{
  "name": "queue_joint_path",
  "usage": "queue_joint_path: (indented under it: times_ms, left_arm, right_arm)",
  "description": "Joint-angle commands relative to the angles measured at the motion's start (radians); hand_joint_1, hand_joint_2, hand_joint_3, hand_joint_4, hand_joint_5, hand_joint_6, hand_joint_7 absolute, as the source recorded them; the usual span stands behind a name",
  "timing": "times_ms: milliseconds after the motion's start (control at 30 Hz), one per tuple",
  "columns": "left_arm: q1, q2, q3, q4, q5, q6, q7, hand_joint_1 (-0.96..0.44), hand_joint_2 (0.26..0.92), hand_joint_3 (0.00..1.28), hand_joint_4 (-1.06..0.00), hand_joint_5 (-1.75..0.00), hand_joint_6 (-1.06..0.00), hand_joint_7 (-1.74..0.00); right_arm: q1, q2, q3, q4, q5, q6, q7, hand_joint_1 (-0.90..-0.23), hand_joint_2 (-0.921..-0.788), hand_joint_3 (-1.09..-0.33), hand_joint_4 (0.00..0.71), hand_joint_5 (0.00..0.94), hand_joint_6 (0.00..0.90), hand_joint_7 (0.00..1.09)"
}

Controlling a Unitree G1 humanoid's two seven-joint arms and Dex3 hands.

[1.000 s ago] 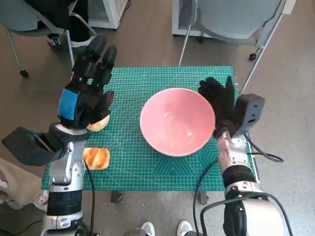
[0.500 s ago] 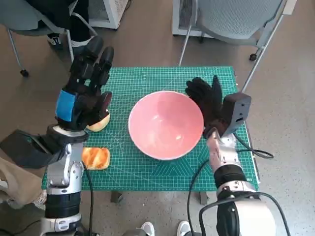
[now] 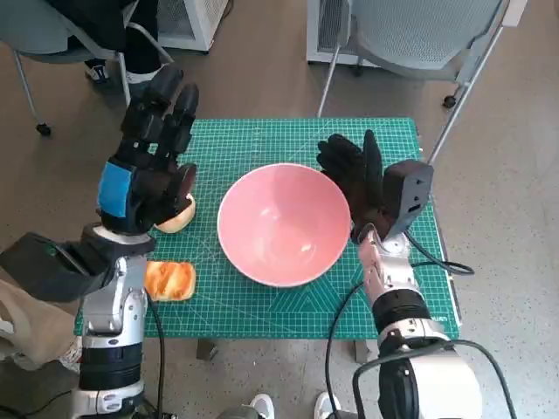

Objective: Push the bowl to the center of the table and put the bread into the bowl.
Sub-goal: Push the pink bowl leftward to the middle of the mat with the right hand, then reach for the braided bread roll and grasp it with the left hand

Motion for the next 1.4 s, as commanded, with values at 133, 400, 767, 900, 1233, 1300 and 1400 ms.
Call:
queue_joint_path:
  times_ms: [133,400,767,900,1233,1300,1400]
  left_arm:
    - [0.023,0.009,0.011,-0.044,0.004,0.011,0.009,-0.67,0.921,0.5,-0.03,0.0,0.0,-0.32]
    - [0.033,0.01,0.016,-0.071,-0.001,0.023,0.016,-0.66,0.921,0.51,-0.03,0.0,0.0,-0.34]
    - [0.036,0.003,0.016,-0.125,-0.008,0.045,0.028,-0.67,0.921,0.51,-0.03,0.0,0.0,-0.36]
    - [0.033,-0.002,0.012,-0.135,-0.009,0.045,0.029,-0.68,0.921,0.5,-0.04,0.0,0.0,-0.36]
    - [0.017,-0.007,0.014,-0.105,-0.014,0.014,0.007,-0.69,0.921,0.46,-0.05,-0.01,0.0,-0.39]
    - [0.017,-0.004,0.015,-0.104,-0.011,0.009,0.004,-0.69,0.921,0.46,-0.05,-0.01,0.0,-0.4]
    - [0.027,0.016,0.017,-0.123,0.005,0.017,0.003,-0.68,0.921,0.45,-0.05,-0.01,0.0,-0.4]
  right_arm:
    - [-0.015,-0.045,0.004,-0.008,-0.007,-0.016,0.036,-0.676,-0.921,-0.91,0.078,0.004,0.204,0.04]
    - [-0.026,-0.06,0.006,-0.072,0.016,-0.145,0.105,-0.68,-0.921,-0.904,0.086,0.006,0.208,0.04]
    - [0.025,-0.03,0.008,-0.255,0.125,-0.422,0.352,-0.676,-0.921,-0.924,0.112,0.016,0.209,0.04]
    - [0.062,-0.019,0.023,-0.354,0.179,-0.463,0.44,-0.688,-0.921,-0.925,0.116,0.015,0.209,0.04]
    - [0.122,-0.016,0.051,-0.491,0.273,-0.45,0.552,-0.7,-0.921,-0.883,0.121,0.012,0.213,0.05]
    - [0.127,-0.019,0.054,-0.497,0.272,-0.447,0.552,-0.7,-0.921,-0.88,0.119,0.011,0.213,0.06]
    - [0.136,-0.023,0.059,-0.509,0.269,-0.442,0.544,-0.699,-0.921,-0.878,0.117,0.009,0.213,0.06]
